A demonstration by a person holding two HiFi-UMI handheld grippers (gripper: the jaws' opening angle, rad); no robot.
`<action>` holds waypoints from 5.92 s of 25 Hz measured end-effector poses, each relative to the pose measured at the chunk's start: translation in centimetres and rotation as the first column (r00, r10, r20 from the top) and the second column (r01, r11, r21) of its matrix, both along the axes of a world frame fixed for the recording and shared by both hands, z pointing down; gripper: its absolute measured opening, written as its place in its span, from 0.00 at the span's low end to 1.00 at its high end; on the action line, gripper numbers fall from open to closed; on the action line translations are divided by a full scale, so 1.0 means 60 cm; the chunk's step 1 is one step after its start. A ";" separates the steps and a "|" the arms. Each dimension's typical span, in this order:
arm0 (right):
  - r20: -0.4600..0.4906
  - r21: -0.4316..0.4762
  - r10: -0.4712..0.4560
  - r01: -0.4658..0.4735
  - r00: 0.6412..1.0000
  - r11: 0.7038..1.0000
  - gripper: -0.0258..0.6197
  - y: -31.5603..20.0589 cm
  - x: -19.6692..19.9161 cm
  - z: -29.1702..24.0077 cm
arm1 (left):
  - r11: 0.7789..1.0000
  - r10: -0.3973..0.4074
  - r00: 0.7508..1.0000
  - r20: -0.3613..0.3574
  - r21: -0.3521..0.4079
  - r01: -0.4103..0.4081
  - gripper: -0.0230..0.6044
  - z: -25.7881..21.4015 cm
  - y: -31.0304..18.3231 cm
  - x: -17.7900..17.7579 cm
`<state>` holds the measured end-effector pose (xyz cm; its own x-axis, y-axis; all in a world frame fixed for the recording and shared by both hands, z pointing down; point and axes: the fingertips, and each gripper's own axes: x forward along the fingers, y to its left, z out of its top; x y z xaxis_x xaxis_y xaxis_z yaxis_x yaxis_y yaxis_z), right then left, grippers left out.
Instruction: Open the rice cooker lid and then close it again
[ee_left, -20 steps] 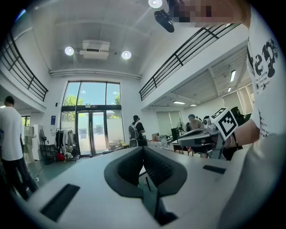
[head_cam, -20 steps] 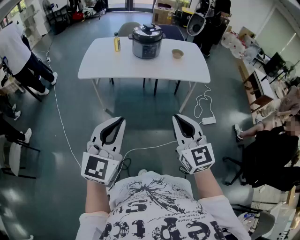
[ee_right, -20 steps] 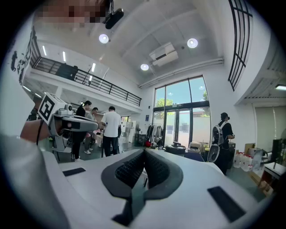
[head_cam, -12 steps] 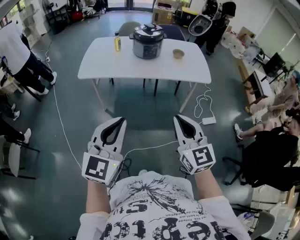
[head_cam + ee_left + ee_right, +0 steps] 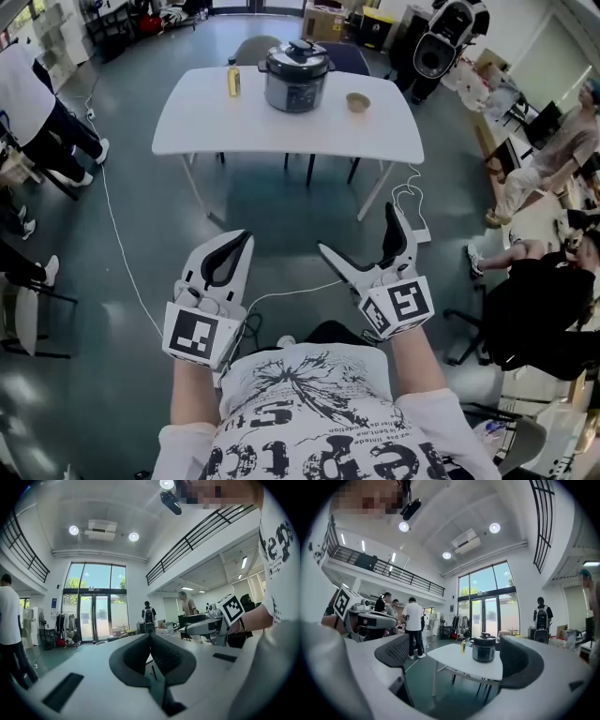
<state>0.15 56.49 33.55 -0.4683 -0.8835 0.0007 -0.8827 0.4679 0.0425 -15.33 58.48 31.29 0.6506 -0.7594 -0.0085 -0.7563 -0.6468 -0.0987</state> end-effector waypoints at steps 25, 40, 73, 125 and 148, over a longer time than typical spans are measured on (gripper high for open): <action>0.041 -0.089 -0.126 0.130 0.991 0.988 0.95 -0.620 0.197 0.031 | 0.990 -0.138 0.990 0.036 -0.008 0.139 0.06 0.011 -0.576 0.189; -0.035 -0.213 -0.213 0.201 0.976 0.956 0.94 -1.008 0.251 0.078 | 0.981 -0.191 0.981 0.035 -0.038 0.192 0.06 0.035 -0.951 0.264; -0.385 -0.770 -0.347 -0.090 0.855 0.632 0.71 -1.583 -0.003 0.258 | 0.992 0.114 0.993 0.015 -0.062 -0.113 0.06 0.105 -1.491 0.058; -0.277 -0.791 -0.357 0.000 0.892 0.612 0.49 -1.459 0.201 0.161 | 0.999 -0.034 0.999 0.004 -0.016 0.034 0.06 0.031 -1.382 0.222; -0.248 -0.837 -0.399 0.013 0.883 0.547 0.49 -1.268 0.410 0.216 | 0.997 -0.073 0.997 0.024 -0.037 0.074 0.06 0.045 -1.218 0.401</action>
<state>24.76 -19.61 46.52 -0.4242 -0.2957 0.8559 -0.7533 0.6398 -0.1522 8.74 -14.62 34.01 0.5924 -0.8048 0.0351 -0.7999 -0.5929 -0.0931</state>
